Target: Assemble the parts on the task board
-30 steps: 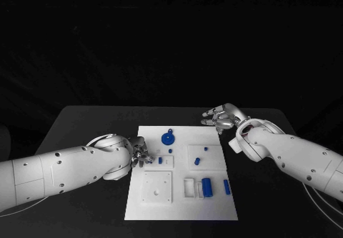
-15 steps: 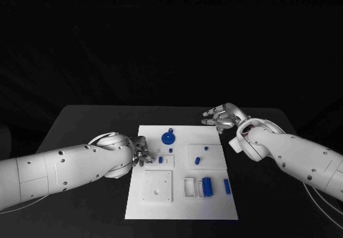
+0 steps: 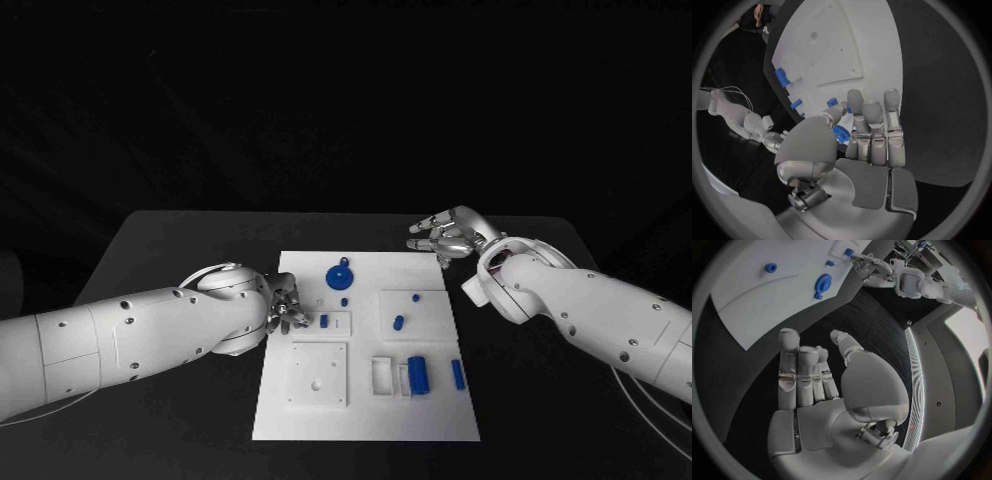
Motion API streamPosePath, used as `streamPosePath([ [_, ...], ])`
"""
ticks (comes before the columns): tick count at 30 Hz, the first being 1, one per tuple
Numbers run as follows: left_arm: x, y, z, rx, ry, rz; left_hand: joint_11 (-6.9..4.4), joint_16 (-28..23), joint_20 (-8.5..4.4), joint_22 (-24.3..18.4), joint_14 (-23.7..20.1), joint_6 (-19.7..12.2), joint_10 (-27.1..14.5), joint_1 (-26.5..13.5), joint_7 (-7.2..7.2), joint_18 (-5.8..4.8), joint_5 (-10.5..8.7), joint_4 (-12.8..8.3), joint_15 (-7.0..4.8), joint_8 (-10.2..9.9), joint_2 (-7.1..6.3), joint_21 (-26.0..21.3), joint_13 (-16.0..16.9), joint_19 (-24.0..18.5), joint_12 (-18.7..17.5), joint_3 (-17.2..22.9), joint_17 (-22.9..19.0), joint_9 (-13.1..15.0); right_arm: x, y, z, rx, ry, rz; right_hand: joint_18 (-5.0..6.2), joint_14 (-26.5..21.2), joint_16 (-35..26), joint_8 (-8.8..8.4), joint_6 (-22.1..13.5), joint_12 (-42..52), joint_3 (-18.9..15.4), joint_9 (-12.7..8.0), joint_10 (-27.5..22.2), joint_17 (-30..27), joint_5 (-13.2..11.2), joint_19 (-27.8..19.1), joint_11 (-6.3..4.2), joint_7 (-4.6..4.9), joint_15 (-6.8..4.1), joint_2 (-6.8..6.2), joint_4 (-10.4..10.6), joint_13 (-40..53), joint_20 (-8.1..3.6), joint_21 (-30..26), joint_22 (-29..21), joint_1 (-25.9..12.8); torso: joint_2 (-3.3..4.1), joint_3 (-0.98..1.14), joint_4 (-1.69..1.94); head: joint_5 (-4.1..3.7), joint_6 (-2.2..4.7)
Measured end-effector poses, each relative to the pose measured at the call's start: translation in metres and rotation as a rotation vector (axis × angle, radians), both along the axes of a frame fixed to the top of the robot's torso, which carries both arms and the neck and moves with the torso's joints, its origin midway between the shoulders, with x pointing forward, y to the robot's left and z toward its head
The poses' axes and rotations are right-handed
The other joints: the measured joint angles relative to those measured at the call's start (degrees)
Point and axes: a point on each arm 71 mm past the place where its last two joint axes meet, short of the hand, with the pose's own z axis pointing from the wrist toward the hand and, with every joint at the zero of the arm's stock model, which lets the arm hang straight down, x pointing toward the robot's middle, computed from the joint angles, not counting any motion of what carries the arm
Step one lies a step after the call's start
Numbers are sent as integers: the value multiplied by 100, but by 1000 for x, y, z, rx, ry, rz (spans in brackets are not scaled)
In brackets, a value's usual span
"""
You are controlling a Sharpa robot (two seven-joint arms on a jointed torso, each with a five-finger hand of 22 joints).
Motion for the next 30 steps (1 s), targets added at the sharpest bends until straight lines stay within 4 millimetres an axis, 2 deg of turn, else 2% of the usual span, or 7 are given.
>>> streamPosePath([
  [30, 2, -1, 0, 14, 13, -17, 15, 0, 0, 3, -20, 14, 15, 36, -14, 0, -65, -2, 20, 0, -23, 0, 4, 0, 0, 0, -1, -33, 0, 0, 0, 1, 2, 0, -1, 0, 0, 0, 6, 0, 0, 0, 0, 0, 0, 0, 0, -6, 0, 0, 0, 0, 0, 0, 3, 0, 4, 4, -2, -16, -20],
])
